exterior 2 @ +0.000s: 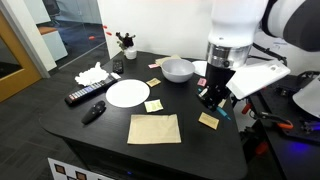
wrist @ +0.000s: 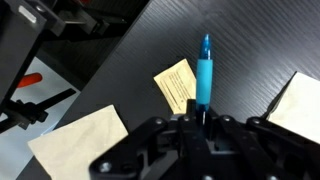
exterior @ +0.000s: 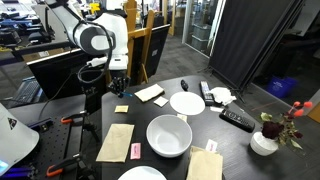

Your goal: Remove the pen from the bowl and put it on the table

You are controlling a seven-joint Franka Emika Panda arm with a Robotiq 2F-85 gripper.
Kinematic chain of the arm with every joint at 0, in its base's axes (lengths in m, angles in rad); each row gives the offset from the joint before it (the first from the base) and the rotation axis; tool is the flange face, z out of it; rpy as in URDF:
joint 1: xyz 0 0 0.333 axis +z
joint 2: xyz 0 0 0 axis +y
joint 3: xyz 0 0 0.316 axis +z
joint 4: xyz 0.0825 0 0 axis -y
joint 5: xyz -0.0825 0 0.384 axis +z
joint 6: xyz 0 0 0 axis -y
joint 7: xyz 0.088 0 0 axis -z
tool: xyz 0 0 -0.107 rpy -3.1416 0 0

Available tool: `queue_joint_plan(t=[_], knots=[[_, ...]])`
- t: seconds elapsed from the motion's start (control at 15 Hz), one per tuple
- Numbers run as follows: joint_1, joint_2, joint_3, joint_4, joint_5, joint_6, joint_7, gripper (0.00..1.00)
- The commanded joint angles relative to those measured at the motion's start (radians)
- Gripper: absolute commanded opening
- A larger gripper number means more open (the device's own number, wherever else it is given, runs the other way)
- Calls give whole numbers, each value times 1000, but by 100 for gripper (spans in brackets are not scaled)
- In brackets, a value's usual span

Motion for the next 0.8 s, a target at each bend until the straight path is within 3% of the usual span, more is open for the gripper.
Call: queue_joint_plan(t=[0.0,0.73], knots=[[18,44,-5,18,20,47,-67,2],[50,150,-8,23,96,223,-203,2]])
